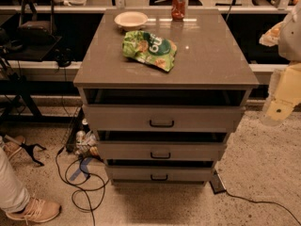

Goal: Open bottom drawer

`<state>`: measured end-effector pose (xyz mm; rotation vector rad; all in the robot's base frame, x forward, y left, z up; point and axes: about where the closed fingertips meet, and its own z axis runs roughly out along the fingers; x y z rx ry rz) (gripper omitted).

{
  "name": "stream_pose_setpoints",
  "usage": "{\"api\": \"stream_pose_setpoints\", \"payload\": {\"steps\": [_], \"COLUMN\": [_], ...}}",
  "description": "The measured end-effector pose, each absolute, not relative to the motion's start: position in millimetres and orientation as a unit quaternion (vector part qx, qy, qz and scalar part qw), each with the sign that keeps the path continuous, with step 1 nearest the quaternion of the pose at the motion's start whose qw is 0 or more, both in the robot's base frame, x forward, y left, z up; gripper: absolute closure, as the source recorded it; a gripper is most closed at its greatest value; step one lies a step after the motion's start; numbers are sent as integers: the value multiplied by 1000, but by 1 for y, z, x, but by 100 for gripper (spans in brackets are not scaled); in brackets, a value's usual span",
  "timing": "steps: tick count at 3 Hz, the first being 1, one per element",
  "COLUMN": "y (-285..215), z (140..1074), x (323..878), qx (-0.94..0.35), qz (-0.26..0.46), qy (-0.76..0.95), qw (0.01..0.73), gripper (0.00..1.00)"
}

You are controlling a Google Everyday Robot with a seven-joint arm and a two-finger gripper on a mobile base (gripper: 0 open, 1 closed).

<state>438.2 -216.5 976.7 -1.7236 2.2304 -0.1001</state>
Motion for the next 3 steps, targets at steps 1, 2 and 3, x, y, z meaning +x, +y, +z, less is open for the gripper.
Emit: {"api": "stream_pose_setpoints", "payload": {"steps": [1,2,3], "y": [-217,-217,-221], "z": [977,961,899], "x": [438,438,441], "qx": [-603,-608,-621], "qz": [-35,-17,39], "qy": [781,777,766], "qw": [160,162,161], "gripper": [0,0,0]}}
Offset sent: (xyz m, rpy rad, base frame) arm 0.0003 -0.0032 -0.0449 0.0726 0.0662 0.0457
